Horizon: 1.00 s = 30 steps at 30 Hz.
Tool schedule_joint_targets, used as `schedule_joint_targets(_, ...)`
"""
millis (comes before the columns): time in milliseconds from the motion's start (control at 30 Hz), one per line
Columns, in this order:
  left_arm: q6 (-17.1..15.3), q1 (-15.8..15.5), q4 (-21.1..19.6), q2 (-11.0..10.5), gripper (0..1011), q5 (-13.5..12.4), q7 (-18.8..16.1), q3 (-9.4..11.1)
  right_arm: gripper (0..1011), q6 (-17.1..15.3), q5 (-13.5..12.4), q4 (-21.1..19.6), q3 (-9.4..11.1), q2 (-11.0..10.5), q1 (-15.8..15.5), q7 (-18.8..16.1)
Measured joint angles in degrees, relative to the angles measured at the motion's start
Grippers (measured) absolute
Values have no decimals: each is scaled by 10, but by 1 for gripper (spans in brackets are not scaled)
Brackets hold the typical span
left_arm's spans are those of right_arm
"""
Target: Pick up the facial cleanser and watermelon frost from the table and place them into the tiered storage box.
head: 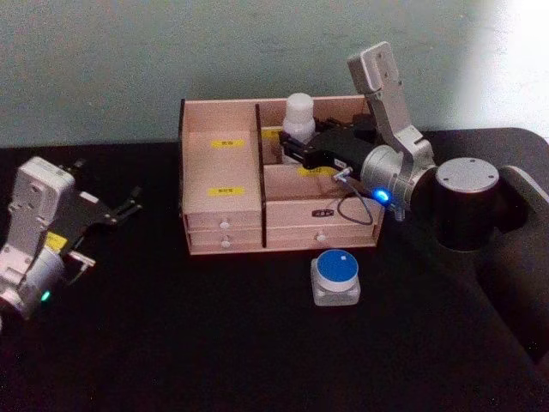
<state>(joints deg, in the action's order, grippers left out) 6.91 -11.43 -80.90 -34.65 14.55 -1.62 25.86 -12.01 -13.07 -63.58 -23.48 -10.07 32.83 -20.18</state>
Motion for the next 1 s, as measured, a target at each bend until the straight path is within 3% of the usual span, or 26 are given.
schedule_joint_targets(500, 0, 0, 0, 0, 1001, 0, 0, 0, 595, -1, 2, 0, 0, 0, -1, 0)
schedule_joint_targets(867, 0, 0, 0, 0, 1001, 0, 0, 0, 933, -1, 1, 0, 0, 0, -1, 0)
schedule_joint_targets(1000, 0, 0, 0, 0, 1001, 0, 0, 0, 1002, -1, 1, 0, 0, 0, -1, 0)
